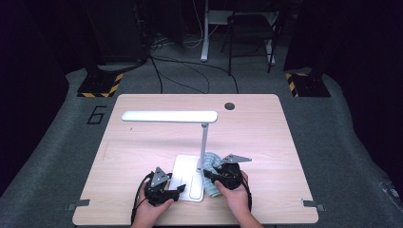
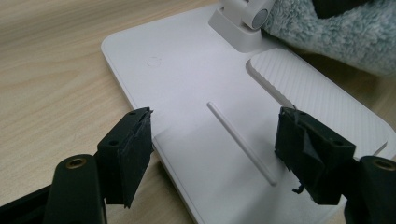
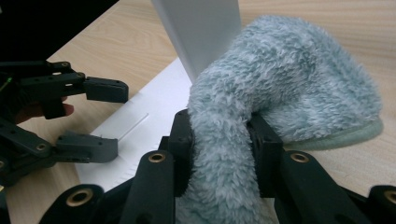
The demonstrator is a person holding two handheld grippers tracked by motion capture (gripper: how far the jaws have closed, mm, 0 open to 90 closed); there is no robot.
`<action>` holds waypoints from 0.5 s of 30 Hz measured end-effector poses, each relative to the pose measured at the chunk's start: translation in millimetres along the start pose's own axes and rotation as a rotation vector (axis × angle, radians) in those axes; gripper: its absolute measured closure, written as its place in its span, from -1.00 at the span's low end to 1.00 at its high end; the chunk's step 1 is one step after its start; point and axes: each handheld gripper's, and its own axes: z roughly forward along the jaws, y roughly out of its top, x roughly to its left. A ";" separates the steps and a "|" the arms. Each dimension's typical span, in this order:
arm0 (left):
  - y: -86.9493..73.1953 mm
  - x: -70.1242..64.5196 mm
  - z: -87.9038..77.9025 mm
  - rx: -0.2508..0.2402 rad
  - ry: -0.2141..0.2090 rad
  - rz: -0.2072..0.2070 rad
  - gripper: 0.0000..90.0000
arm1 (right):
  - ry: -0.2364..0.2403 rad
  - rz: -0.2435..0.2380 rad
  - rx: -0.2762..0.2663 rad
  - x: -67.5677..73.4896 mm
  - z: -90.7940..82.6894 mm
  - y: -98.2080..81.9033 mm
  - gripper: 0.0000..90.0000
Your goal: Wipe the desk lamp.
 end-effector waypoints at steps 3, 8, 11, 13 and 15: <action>-0.5 0.3 0.5 -0.005 -0.003 -0.009 -0.39 | 0.013 0.007 -0.018 1.1 -5.8 4.2 0.51; -0.6 -0.2 0.3 -0.003 -0.004 -0.016 -0.39 | 0.035 -0.003 -0.073 6.3 -21.1 17.1 0.51; -0.7 -0.4 0.4 -0.006 -0.002 -0.014 -0.39 | 0.044 -0.027 -0.112 12.0 -34.4 30.0 0.50; -0.5 -0.3 -0.1 -0.005 0.002 0.001 -0.38 | 0.050 -0.046 -0.141 15.7 -43.4 39.4 0.50; -0.6 -1.4 -0.5 -0.001 -0.002 0.003 -0.38 | 0.054 -0.059 -0.148 20.9 -53.0 48.8 0.50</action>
